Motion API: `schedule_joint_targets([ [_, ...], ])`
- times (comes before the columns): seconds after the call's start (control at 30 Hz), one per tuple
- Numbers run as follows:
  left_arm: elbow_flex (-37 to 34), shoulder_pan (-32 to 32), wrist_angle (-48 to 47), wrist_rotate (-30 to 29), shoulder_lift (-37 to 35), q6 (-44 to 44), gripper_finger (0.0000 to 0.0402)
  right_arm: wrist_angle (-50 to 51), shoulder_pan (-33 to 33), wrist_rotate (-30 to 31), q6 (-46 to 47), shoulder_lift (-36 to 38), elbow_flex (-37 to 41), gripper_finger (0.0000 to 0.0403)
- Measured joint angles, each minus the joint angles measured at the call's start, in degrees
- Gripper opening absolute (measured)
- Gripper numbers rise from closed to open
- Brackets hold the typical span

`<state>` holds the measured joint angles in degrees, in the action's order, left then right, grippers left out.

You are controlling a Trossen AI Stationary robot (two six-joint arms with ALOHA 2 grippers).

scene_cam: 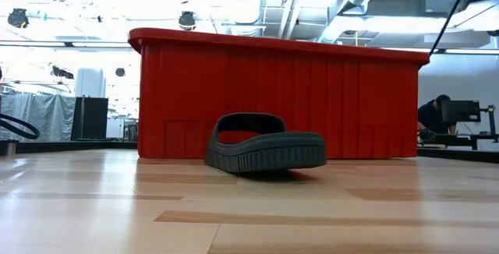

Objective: Pick and place slides into bin
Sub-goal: Put the black slides into the red bin

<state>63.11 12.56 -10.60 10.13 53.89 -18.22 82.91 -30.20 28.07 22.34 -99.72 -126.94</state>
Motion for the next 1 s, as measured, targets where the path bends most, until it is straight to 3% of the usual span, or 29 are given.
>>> schedule_joint_targets([
  [0.27, 0.0, 0.0, 0.2, 0.0, 0.0, -0.1, 0.0234, 7.3, 13.5, 0.2, -10.7, 0.0, -0.9, 0.0005],
  [0.73, 0.1, -0.1, 1.5, -0.6, -1.8, 1.0, 0.0234, 7.1, 41.6, -13.4, -35.0, 0.0, -0.6, 0.0005],
  [1.0, 0.9, -0.2, 1.3, -3.9, -5.7, 5.8, 0.0234, 7.1, 53.7, -17.6, -45.0, 0.0, 6.2, 0.0005],
])
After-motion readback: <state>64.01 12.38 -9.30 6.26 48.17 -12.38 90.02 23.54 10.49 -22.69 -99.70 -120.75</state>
